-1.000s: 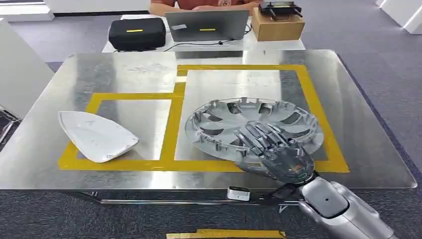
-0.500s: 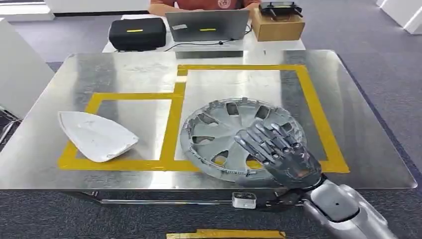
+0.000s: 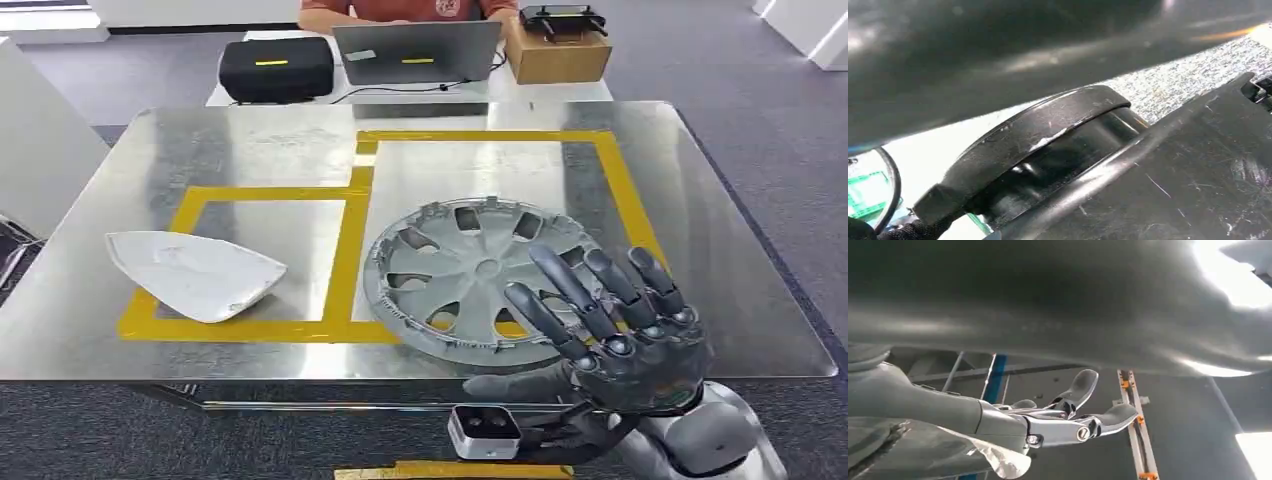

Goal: Take the parts from the cabinet and place them on the table.

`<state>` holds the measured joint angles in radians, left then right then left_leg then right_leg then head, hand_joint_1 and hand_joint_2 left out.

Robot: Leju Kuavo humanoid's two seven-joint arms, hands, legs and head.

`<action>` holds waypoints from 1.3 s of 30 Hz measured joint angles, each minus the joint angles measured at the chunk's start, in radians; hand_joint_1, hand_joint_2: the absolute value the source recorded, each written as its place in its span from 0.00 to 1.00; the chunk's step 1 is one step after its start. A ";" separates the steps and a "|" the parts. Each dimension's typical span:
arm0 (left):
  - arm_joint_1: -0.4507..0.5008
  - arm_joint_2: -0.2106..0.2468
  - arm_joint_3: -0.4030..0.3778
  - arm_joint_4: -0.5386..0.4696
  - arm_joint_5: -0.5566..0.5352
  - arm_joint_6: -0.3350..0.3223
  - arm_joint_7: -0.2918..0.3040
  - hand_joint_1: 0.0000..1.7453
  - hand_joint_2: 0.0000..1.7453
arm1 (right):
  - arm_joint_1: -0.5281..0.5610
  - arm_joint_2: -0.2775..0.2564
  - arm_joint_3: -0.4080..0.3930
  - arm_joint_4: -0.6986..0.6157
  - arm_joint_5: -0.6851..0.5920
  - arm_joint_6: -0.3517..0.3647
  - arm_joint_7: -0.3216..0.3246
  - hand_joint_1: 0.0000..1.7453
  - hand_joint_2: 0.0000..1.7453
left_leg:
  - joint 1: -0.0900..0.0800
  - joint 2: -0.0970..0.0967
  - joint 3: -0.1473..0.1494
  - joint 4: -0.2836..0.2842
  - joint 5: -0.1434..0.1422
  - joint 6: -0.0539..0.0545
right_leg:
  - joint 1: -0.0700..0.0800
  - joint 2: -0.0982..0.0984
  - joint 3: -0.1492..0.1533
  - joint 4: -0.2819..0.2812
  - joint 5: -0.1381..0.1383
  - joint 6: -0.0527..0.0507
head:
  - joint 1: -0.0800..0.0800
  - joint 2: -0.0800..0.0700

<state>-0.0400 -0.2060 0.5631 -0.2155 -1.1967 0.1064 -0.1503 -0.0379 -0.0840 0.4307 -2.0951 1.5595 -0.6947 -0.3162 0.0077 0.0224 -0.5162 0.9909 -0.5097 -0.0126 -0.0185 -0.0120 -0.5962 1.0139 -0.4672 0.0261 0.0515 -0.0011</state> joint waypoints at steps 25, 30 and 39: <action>0.000 -0.005 0.000 0.000 0.001 -0.001 0.003 0.00 0.00 | 0.013 0.018 0.000 -0.024 0.000 0.000 -0.011 0.00 0.00 | 0.014 0.012 0.008 -0.032 0.032 0.035 | -0.014 0.009 -0.121 0.268 -0.124 0.050 | 0.001 0.000; -0.001 -0.006 0.000 0.000 0.002 0.002 0.004 0.00 0.00 | 0.015 0.019 0.000 -0.024 0.000 -0.001 -0.014 0.00 0.00 | 0.027 0.010 -0.013 0.013 0.009 -0.007 | -0.019 0.003 0.036 0.017 -0.023 0.066 | 0.013 0.000; -0.002 -0.007 0.000 0.000 0.003 0.002 0.009 0.00 0.00 | 0.024 0.026 -0.005 -0.023 0.000 -0.002 -0.016 0.00 0.00 | 0.020 -0.010 -0.120 0.307 -0.184 -0.013 | -0.001 0.014 -0.027 0.030 -0.005 -0.019 | -0.002 0.000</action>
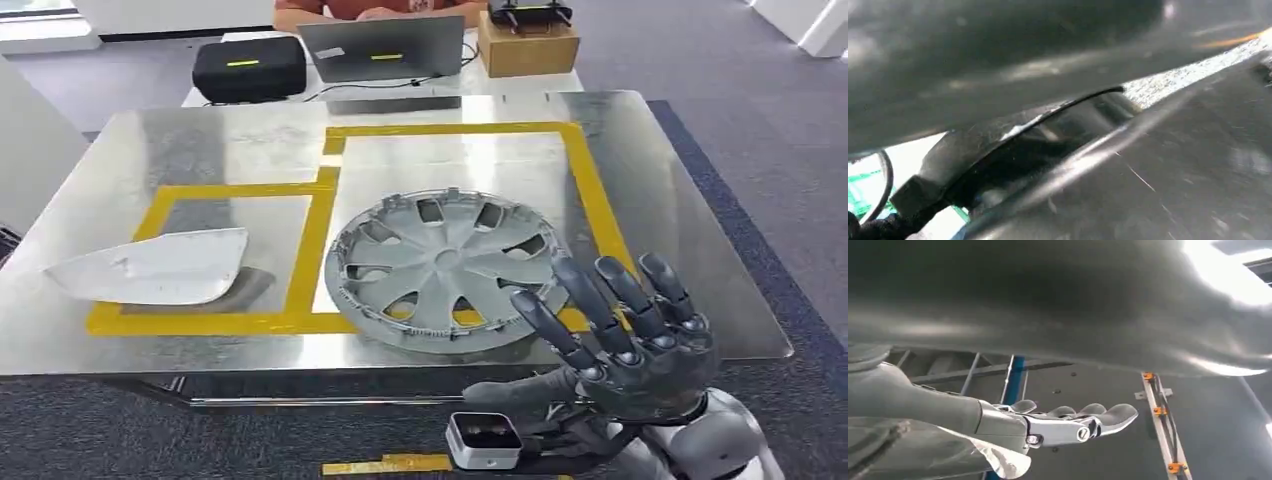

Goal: Take the parts from the cabinet and place them on the table.

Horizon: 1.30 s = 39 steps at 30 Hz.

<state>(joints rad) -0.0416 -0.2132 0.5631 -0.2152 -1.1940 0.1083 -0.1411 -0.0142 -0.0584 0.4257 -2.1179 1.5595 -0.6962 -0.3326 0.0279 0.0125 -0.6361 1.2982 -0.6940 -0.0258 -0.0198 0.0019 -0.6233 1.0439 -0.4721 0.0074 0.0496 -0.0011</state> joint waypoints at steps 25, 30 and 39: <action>-0.003 -0.008 0.000 0.001 0.001 0.015 0.010 0.00 0.00 | 0.029 0.010 -0.040 0.013 0.000 0.000 0.009 0.00 0.00 | -0.037 0.014 0.008 -0.278 0.287 0.037 | 0.003 -0.003 0.149 -0.056 -0.087 0.029 | -0.001 0.000; 0.000 -0.008 0.001 0.001 0.010 0.016 0.013 0.00 0.00 | 0.057 0.029 -0.068 0.025 0.000 0.000 0.035 0.00 0.00 | -0.029 -0.003 -0.050 -0.045 0.067 0.012 | 0.001 -0.008 0.105 -0.056 -0.039 -0.002 | -0.007 0.000; -0.001 -0.008 0.001 0.001 0.014 0.018 0.012 0.00 0.00 | 0.083 0.039 -0.089 0.033 0.000 0.000 0.046 0.00 0.00 | -0.028 -0.006 0.079 -0.145 0.161 0.024 | 0.002 -0.003 0.041 -0.041 0.002 0.004 | -0.007 0.000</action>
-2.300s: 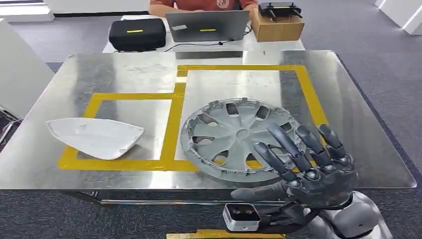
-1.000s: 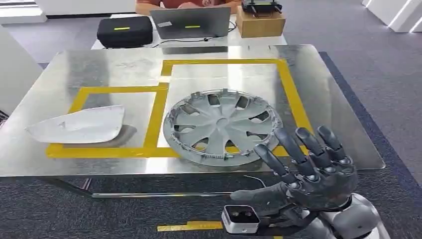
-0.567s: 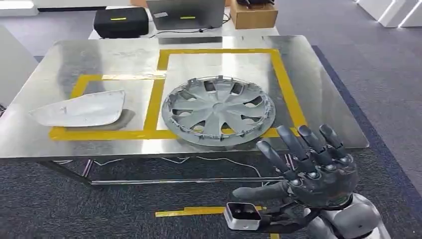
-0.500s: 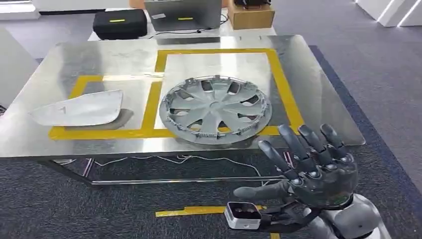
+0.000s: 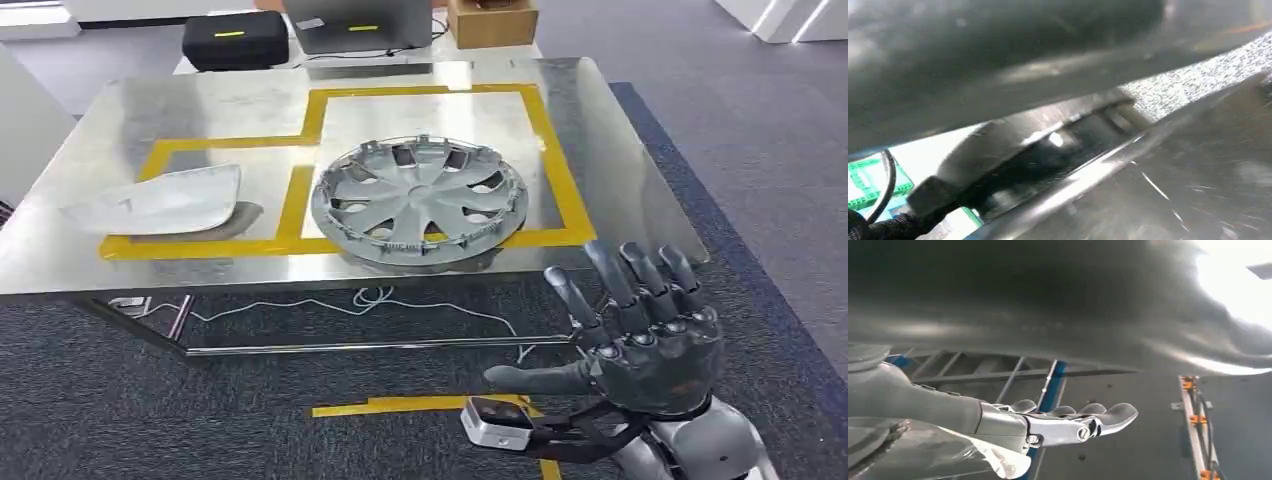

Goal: Take the parts from the cabinet and place them on the table.

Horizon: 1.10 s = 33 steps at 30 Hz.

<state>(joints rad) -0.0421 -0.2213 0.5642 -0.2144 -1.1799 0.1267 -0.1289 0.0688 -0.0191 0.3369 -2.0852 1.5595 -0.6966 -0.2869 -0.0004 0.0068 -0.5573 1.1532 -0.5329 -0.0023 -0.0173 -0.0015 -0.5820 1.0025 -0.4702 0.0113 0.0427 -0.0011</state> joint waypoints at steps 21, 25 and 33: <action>0.024 -0.016 0.017 0.000 0.056 0.045 0.037 0.00 0.00 | -0.023 0.133 -0.879 1.394 -0.529 0.016 0.086 0.00 0.00 | -0.008 -0.007 -0.108 -0.110 0.072 0.001 | 0.005 -0.012 0.134 -0.066 -0.062 -0.012 | -0.001 0.000; 0.022 -0.016 0.020 0.000 0.048 0.051 0.036 0.00 0.00 | -0.037 0.132 -0.951 1.647 -0.460 0.161 0.278 0.00 0.00 | -0.002 -0.006 -0.130 0.138 -0.076 -0.016 | 0.006 -0.013 0.080 -0.051 -0.020 -0.009 | -0.007 0.000; 0.017 -0.014 0.020 0.000 0.036 0.051 0.027 0.00 0.00 | -0.066 0.134 -0.983 1.821 -0.428 0.324 0.312 0.00 0.00 | -0.013 -0.010 0.108 -0.180 -0.008 0.023 | 0.005 -0.007 -0.011 -0.010 0.041 0.022 | -0.008 0.000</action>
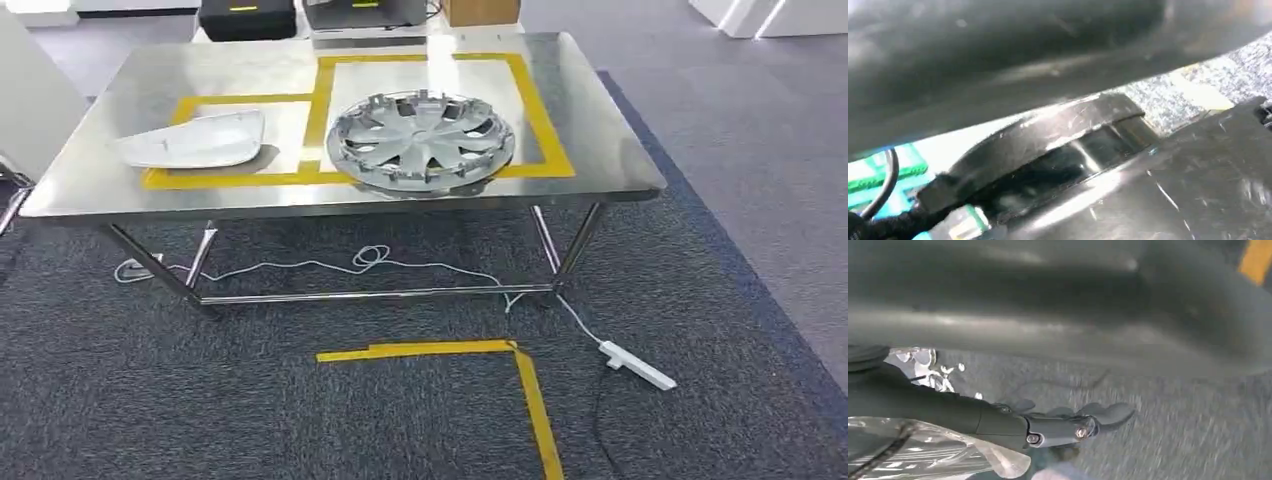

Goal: Take the parts from the cabinet and place them on the table.

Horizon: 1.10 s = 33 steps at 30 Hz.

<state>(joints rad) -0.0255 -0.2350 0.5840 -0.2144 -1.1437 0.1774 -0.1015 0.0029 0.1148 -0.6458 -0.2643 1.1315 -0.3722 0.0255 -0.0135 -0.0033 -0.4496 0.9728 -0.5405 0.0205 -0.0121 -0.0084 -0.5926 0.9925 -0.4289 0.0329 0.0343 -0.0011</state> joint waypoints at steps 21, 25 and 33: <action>-0.005 -0.014 0.000 0.000 -0.006 0.027 0.002 0.00 0.00 | -0.016 0.006 0.035 0.055 0.102 0.060 -0.011 0.00 0.00 | 0.010 0.012 -0.244 0.249 -0.051 -0.032 | 0.001 -0.004 0.127 -0.040 -0.094 -0.034 | 0.004 0.000; -0.008 -0.018 0.006 0.000 0.018 0.056 -0.011 0.00 0.00 | -0.018 0.006 0.056 0.056 0.130 0.048 -0.024 0.00 0.00 | 0.014 0.011 -0.172 0.278 0.019 -0.030 | 0.001 -0.006 0.064 -0.014 -0.056 -0.030 | 0.004 0.000; -0.031 -0.010 0.026 0.000 0.043 0.005 -0.026 0.00 0.00 | -0.027 0.015 0.101 0.064 0.178 0.065 -0.026 0.00 0.00 | 0.011 0.008 -0.037 -0.011 0.046 0.016 | 0.001 0.003 -0.009 0.008 -0.032 0.010 | 0.007 0.000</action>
<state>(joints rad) -0.0569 -0.2449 0.6104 -0.2140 -1.1005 0.1827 -0.1278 -0.0237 0.1297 -0.5451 -0.2007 1.3100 -0.3075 -0.0008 -0.0027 0.0045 -0.4865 0.9616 -0.4947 0.0361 -0.0116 -0.0053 -0.6017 1.0004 -0.4609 0.0433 0.0408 -0.0011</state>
